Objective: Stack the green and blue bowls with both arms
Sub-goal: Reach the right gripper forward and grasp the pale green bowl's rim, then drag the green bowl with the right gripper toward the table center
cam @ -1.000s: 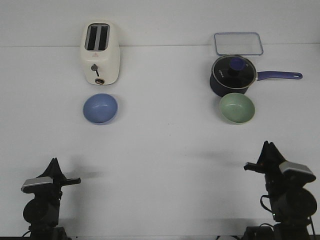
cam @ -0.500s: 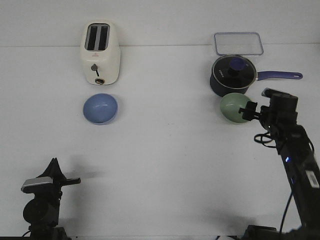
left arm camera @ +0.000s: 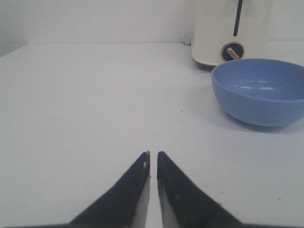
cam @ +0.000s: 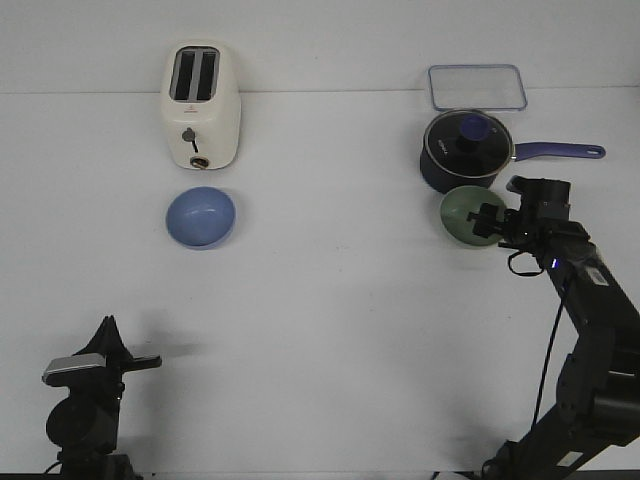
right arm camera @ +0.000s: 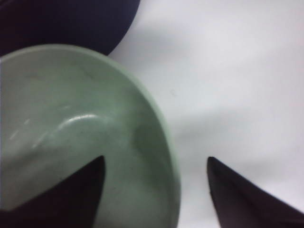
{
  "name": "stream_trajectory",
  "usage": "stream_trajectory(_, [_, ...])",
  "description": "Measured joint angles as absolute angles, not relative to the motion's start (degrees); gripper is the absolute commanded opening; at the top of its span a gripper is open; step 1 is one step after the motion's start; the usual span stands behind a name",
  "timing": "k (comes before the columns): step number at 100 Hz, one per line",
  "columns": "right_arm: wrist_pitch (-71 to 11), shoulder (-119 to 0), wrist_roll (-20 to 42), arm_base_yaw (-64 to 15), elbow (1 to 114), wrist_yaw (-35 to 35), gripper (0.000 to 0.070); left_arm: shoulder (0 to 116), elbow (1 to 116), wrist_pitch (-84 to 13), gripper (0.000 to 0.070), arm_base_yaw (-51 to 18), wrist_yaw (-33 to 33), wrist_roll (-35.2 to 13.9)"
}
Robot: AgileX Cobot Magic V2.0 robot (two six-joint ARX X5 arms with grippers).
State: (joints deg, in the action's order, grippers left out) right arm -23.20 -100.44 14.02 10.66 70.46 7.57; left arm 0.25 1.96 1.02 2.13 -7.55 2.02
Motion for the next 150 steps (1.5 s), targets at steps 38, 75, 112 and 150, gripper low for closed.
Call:
stream_trajectory(38, [-25.0,-99.4,16.0,11.2,70.6,9.4,0.0,0.3,2.0,1.0,0.0015,2.1,-7.6,2.0])
stream_trajectory(75, [-31.9,-74.8,15.9,1.4,63.4,16.4,0.0,0.3,2.0,1.0,0.0015,2.1,-7.6,2.0])
stream_trajectory(112, [-25.8,-68.0,21.6,-28.7,46.5,9.1,0.0,0.3,2.0,1.0,0.0015,2.1,-7.6,2.0])
stream_trajectory(150, [-20.1,-75.0,25.6,-37.0,45.5,2.0,0.0017,0.3,2.0,1.0,0.0015,2.1,-7.6,2.0])
